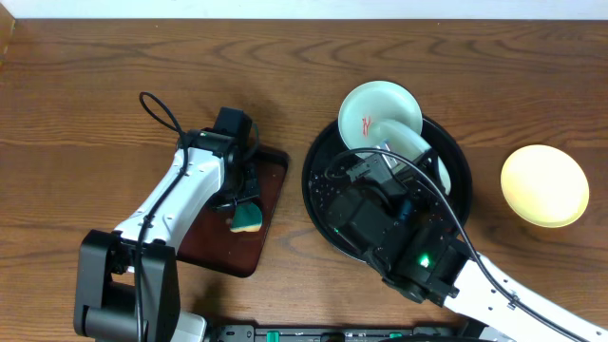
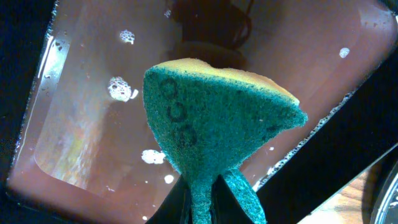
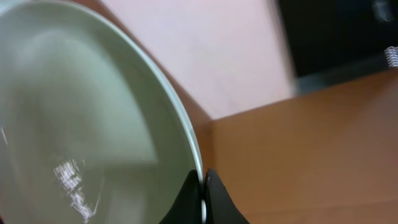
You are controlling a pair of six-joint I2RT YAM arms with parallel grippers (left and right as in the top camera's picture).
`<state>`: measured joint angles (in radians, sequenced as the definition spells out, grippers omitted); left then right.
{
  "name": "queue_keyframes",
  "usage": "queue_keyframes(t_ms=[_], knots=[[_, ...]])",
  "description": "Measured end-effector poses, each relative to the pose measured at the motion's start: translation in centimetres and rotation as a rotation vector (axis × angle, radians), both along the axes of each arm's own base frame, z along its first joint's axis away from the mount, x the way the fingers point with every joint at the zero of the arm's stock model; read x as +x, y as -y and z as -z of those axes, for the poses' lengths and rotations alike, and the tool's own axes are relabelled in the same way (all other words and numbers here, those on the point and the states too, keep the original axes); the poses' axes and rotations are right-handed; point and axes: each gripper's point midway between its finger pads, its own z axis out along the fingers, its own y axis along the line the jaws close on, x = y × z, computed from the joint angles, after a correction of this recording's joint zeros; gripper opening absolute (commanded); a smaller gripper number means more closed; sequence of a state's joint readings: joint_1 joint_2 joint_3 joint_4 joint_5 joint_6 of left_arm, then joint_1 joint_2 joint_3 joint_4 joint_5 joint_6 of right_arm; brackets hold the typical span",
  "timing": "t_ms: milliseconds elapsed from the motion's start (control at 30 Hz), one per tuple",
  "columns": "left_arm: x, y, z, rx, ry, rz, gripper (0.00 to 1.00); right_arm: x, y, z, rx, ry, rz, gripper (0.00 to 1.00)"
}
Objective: Clean dirty plates on tray and stack at the side
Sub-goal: 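Carry the plate right and stack it on the yellow plate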
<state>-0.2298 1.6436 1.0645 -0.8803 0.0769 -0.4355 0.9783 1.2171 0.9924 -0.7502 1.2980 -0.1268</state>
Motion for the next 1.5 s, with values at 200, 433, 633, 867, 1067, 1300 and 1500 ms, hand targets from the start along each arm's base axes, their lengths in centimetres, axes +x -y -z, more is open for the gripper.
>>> queue_keyframes(t_ms=[200,433,633,867,1067,1300,1500], knots=[[0.0,0.0,0.0,-0.001,-0.002,0.0,0.08,1.1,3.8,4.3,0.258,-0.14,0.142,0.01],[-0.1,0.1,0.0,-0.007,-0.003,0.0,0.08,2.1,9.9,8.3,0.704,-0.215,0.435,0.01],[-0.1,0.3,0.0,-0.017,-0.006,0.0,0.08,1.8,15.6,10.8,1.145,-0.205,0.714,0.01],[-0.2,0.3,0.0,-0.02,-0.008,0.001,0.08,-0.3,23.3,11.5,1.352,-0.046,0.987,0.01],[-0.2,0.4,0.0,-0.021,-0.008,0.001,0.08,-2.9,29.6,13.7,1.423,0.066,1.217,0.01],[-0.2,0.4,0.0,-0.021,-0.008,0.001,0.08,-4.5,33.8,16.2,1.449,0.129,1.356,0.01],[-0.2,0.4,0.0,-0.021,-0.008,0.001,0.08,-3.4,34.0,17.3,1.456,0.084,1.316,0.43]])
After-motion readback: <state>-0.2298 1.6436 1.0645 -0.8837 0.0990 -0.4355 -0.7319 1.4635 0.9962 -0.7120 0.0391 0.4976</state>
